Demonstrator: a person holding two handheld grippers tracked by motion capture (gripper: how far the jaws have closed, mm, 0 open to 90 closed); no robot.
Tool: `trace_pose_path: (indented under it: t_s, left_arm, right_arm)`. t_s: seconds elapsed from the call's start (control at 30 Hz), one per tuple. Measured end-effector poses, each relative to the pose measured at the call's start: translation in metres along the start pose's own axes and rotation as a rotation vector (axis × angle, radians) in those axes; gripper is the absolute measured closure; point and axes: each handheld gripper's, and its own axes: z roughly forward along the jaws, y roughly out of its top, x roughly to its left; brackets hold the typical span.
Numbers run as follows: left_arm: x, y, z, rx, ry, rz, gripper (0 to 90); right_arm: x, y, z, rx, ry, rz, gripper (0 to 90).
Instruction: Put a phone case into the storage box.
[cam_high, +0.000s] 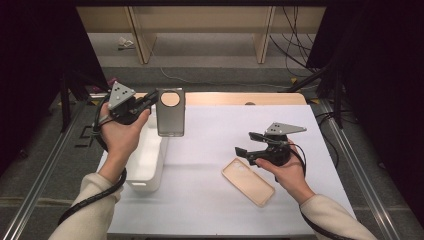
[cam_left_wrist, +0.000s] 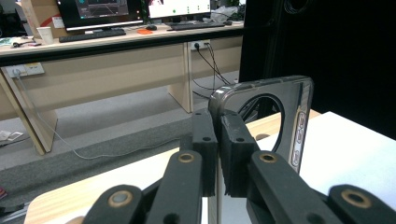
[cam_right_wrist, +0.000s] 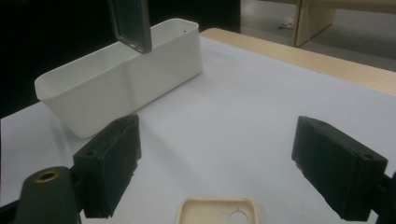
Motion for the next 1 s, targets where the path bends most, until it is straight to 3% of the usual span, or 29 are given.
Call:
trace_pose_path:
  t_s: [1.0]
  left_arm:
    - [0.037, 0.005, 0.005, 0.016, 0.059, 0.013, 85.2]
  right_arm:
    - [-0.001, -0.001, 0.0, 0.0, -0.001, 0.001, 16.5]
